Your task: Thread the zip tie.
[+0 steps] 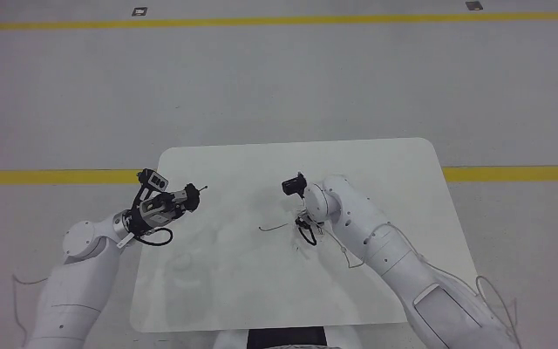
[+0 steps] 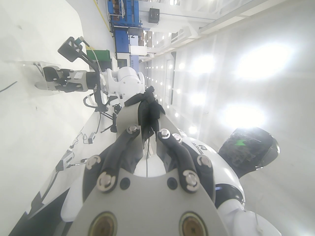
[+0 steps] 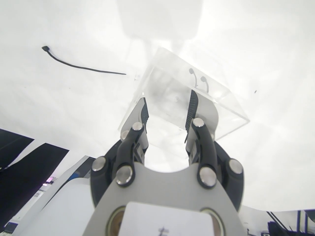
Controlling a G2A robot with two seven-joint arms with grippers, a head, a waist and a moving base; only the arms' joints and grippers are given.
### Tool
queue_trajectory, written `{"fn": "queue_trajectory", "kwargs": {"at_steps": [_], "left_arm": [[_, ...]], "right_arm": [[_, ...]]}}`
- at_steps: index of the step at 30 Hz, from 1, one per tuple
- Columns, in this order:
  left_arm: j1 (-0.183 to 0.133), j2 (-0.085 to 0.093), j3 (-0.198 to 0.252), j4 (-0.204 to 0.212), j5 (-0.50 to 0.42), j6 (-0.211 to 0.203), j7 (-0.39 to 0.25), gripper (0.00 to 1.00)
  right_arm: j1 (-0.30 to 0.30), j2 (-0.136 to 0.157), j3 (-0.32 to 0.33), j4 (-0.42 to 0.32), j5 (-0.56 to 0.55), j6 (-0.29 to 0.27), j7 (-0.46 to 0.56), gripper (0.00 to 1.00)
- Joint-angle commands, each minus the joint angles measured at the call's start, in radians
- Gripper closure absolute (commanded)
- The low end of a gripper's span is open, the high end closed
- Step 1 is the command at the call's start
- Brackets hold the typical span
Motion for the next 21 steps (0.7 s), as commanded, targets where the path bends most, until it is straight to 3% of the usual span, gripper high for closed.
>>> {"fn": "queue_trajectory", "kwargs": {"at_steps": [1,15,21], "left_arm": [[0.0,0.0,0.0,0.0,0.0,0.0,0.0,1.0],[0.0,0.0,0.0,0.0,0.0,0.0,0.0,1.0],[0.0,0.0,0.0,0.0,0.0,0.0,0.0,1.0]], "right_arm": [[0.0,-0.001,0.001,0.004,0.0,-0.001,-0.001,0.64],[-0.002,-0.005,0.007,0.003,0.029,-0.049,0.003,0.56],[-0.003,-0.003,0.01,-0.014,0.008,-0.034,-0.002,0.56]]}}
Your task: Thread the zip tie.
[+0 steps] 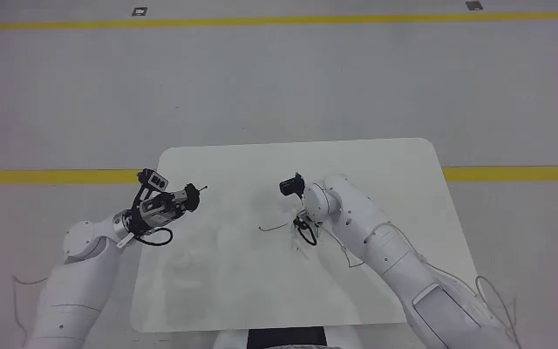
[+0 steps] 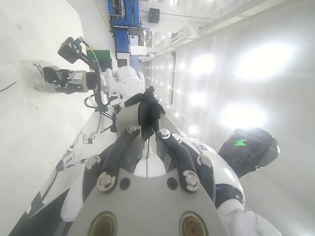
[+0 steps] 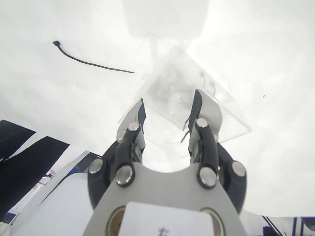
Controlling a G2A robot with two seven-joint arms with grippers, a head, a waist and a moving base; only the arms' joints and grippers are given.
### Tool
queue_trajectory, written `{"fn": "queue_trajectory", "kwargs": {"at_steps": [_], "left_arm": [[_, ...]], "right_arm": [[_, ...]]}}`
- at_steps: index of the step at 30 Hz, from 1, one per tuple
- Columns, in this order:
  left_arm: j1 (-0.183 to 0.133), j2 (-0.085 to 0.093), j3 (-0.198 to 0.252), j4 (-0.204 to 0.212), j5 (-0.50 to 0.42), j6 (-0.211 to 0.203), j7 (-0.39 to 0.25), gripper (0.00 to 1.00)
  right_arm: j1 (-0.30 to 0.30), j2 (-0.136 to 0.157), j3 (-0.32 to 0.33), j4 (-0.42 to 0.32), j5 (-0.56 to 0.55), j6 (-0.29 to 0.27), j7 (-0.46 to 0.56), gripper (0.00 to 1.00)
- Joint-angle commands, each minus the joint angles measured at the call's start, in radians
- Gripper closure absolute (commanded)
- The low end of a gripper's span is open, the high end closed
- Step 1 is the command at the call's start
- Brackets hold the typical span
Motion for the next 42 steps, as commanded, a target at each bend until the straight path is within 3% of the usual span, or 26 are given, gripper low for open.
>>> {"fn": "queue_trajectory", "kwargs": {"at_steps": [1,6,14,21,29,42], "left_arm": [[0.0,0.0,0.0,0.0,0.0,0.0,0.0,1.0],[0.0,0.0,0.0,0.0,0.0,0.0,0.0,1.0],[0.0,0.0,0.0,0.0,0.0,0.0,0.0,1.0],[0.0,0.0,0.0,0.0,0.0,0.0,0.0,1.0],[0.0,0.0,0.0,0.0,0.0,0.0,0.0,1.0],[0.0,0.0,0.0,0.0,0.0,0.0,0.0,1.0]], "right_arm": [[-0.002,0.001,0.002,-0.009,-0.011,0.008,0.0,0.56],[-0.011,0.004,0.004,-0.026,-0.038,0.03,0.01,0.57],[-0.005,-0.004,0.001,0.012,-0.023,0.037,0.016,0.59],[0.01,-0.011,0.003,0.044,-0.001,0.034,0.011,0.67],[0.009,-0.009,0.014,0.017,0.002,0.025,0.018,0.78],[-0.018,-0.002,0.025,-0.032,-0.027,0.09,0.035,0.68]]}}
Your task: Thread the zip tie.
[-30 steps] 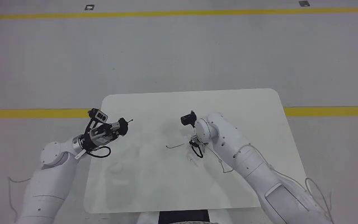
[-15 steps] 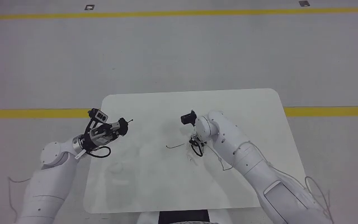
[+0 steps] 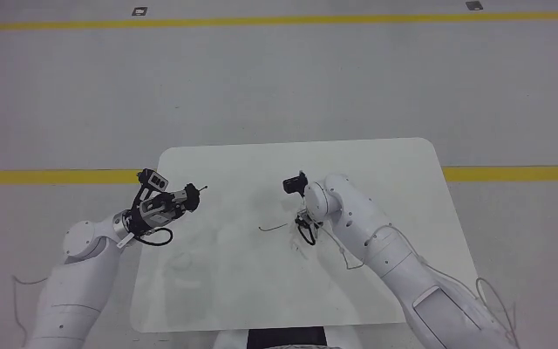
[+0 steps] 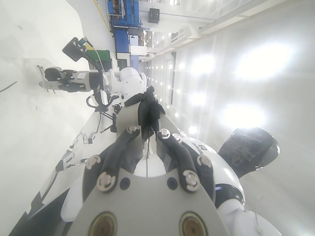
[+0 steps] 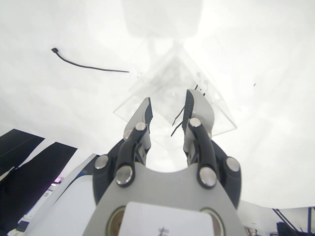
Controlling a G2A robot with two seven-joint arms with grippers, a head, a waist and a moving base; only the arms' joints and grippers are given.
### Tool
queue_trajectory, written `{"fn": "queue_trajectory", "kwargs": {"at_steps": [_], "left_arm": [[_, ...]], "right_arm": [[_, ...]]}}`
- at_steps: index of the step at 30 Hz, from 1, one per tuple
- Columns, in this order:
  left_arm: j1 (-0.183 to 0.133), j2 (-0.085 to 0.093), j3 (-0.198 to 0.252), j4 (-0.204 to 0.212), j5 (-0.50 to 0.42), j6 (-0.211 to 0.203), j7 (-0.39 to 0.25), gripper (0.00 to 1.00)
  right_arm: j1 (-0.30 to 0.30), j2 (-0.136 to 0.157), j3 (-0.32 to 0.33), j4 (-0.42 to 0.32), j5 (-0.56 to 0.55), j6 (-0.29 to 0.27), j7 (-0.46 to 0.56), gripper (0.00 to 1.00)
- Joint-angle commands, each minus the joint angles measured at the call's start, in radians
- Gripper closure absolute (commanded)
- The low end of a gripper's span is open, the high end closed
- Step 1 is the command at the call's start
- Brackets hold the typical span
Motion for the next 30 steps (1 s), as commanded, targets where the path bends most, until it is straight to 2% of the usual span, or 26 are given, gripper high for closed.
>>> {"fn": "queue_trajectory", "kwargs": {"at_steps": [1,12,18,30], "left_arm": [[0.0,0.0,0.0,0.0,0.0,0.0,0.0,1.0],[0.0,0.0,0.0,0.0,0.0,0.0,0.0,1.0],[0.0,0.0,0.0,0.0,0.0,0.0,0.0,1.0],[0.0,0.0,0.0,0.0,0.0,0.0,0.0,1.0]], "right_arm": [[0.0,-0.001,0.0,-0.001,0.009,0.015,0.0,0.67],[-0.003,-0.002,-0.017,-0.025,0.019,0.096,0.0,0.65],[-0.005,-0.003,-0.009,-0.014,0.02,0.096,0.0,0.66],[-0.042,-0.031,0.071,-0.013,-0.05,0.096,0.0,0.66]]}}
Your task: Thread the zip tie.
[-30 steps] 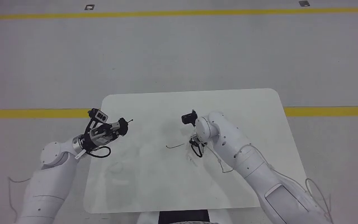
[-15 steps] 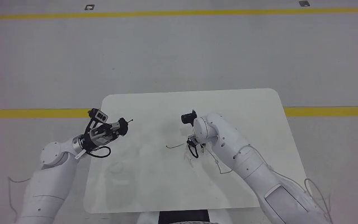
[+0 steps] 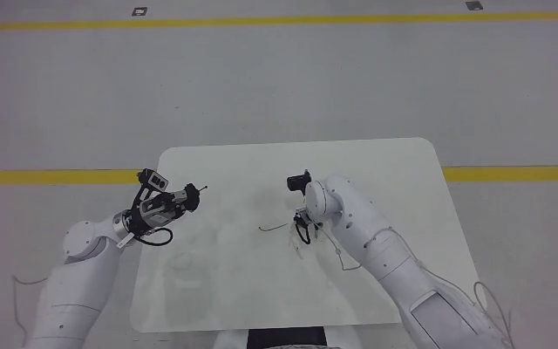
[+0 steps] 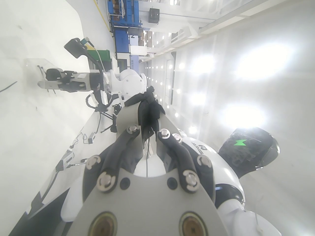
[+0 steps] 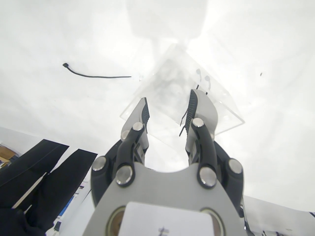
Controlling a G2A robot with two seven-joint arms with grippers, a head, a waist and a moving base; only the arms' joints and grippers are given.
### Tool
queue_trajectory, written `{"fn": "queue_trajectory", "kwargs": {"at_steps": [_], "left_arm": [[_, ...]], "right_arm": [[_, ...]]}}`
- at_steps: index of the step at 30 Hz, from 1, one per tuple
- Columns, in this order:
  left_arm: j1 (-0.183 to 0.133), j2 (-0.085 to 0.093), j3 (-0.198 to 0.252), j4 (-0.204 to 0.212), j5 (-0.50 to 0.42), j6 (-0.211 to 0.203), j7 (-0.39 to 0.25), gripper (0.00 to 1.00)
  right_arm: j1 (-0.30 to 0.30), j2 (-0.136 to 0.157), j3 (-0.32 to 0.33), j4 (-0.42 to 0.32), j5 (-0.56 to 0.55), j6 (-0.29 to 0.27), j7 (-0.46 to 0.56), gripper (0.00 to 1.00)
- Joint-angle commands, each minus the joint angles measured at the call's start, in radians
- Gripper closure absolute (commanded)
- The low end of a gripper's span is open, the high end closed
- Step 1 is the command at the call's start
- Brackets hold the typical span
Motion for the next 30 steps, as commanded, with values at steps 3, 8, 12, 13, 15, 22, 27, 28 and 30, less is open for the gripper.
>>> {"fn": "queue_trajectory", "kwargs": {"at_steps": [3,8,12,13,15,22,27,28,30], "left_arm": [[0.0,0.0,0.0,0.0,0.0,0.0,0.0,1.0],[0.0,0.0,0.0,0.0,0.0,0.0,0.0,1.0],[0.0,0.0,0.0,0.0,0.0,0.0,0.0,1.0],[0.0,0.0,0.0,0.0,0.0,0.0,0.0,1.0],[0.0,0.0,0.0,0.0,0.0,0.0,0.0,1.0],[0.0,0.0,0.0,0.0,0.0,0.0,0.0,1.0],[0.0,0.0,0.0,0.0,0.0,0.0,0.0,1.0],[0.0,0.0,0.0,0.0,0.0,0.0,0.0,1.0],[0.0,0.0,0.0,0.0,0.0,0.0,0.0,1.0]], "right_arm": [[-0.009,-0.013,0.02,0.009,-0.028,0.0,0.0,0.66],[-0.015,-0.031,0.039,0.03,-0.055,0.0,0.0,0.67],[-0.018,-0.046,0.049,0.043,-0.063,0.0,0.0,0.7],[-0.018,-0.05,0.05,0.046,-0.063,0.0,0.0,0.7],[-0.017,-0.055,0.05,0.048,-0.062,0.0,0.0,0.72],[-0.024,-0.064,0.048,0.029,-0.068,0.0,0.0,0.86],[-0.03,-0.063,0.046,0.012,-0.075,0.0,0.0,0.99],[-0.031,-0.063,0.046,0.009,-0.079,0.0,0.0,1.0],[-0.034,-0.061,0.048,0.0,-0.096,0.0,0.0,0.98]]}}
